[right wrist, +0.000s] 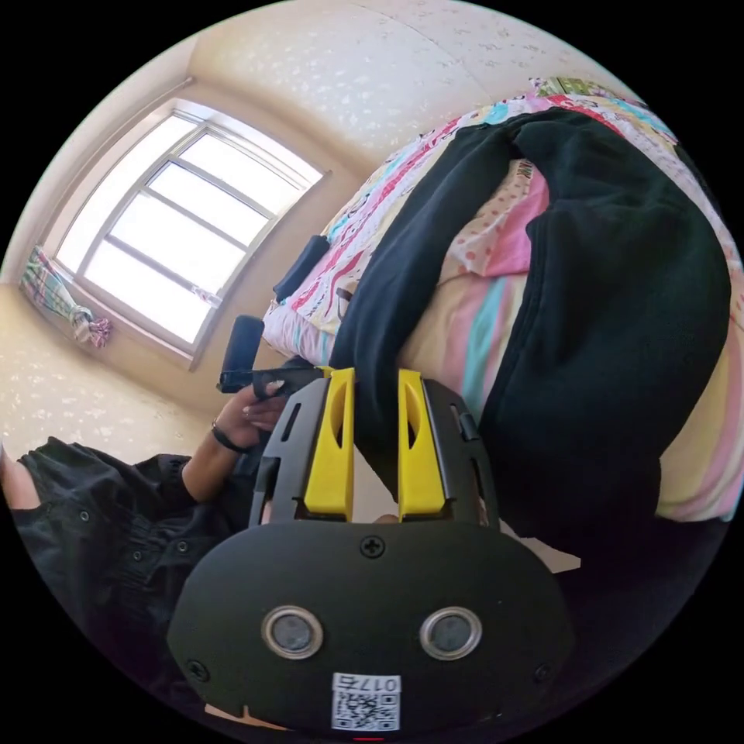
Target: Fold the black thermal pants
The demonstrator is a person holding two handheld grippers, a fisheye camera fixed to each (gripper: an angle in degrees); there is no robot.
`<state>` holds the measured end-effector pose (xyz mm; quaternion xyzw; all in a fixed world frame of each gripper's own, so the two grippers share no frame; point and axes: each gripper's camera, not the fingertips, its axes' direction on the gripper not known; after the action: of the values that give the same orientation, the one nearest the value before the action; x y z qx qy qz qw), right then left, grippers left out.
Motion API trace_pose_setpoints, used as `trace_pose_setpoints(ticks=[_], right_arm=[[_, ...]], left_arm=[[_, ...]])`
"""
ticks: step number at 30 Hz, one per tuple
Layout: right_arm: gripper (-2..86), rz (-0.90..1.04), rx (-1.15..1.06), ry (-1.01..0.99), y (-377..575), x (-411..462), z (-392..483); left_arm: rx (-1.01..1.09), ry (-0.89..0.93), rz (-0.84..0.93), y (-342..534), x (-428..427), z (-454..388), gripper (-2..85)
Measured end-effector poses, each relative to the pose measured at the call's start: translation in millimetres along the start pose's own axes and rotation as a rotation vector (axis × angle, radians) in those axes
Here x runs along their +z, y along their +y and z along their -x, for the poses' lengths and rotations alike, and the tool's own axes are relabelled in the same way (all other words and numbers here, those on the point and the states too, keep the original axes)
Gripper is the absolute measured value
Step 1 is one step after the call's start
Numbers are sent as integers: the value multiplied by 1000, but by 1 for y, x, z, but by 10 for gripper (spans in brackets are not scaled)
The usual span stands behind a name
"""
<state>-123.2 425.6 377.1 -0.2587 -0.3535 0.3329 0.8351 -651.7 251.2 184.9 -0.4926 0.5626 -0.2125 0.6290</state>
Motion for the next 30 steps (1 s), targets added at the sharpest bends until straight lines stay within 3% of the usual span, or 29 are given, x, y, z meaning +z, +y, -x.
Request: trace_pose_setpoints(ticks=[3, 7, 9, 14, 17, 19, 23, 25, 26, 28, 30], right_arm=[[88, -22, -56, -8, -5, 2, 19], [94, 19, -58, -44, -23, 39, 43], [97, 33, -75, -65, -29, 58, 59], [87, 12, -156, 165, -28, 93, 96], [55, 57, -187, -3, -38, 83, 106], [39, -22, -297, -24, -46, 29, 139], [30, -179, -387, -104, -63, -62, 183], [28, -28, -388, -88, -83, -51, 185], [27, 65, -366, -62, -88, -39, 180], [23, 519, -183, 108, -92, 29, 137], [18, 618, -156, 142, -79, 44, 121]], left_arm=[[57, -108, -108, 11, -62, -13, 38], [24, -315, -166, 20, -76, -4, 44], [-39, -198, -172, 32, -53, 22, 54], [-68, -14, -317, 64, -35, 62, 65], [-49, 14, -234, 59, -37, 63, 55], [16, 61, -170, 56, -45, 51, 45], [299, 409, -266, 60, -81, 4, 31], [286, 538, -227, 56, -72, 7, 24], [206, 552, -112, 52, -53, 20, 21], [21, 327, 115, 53, -21, 47, 15], [-118, -104, 262, 70, 1, 63, 2]])
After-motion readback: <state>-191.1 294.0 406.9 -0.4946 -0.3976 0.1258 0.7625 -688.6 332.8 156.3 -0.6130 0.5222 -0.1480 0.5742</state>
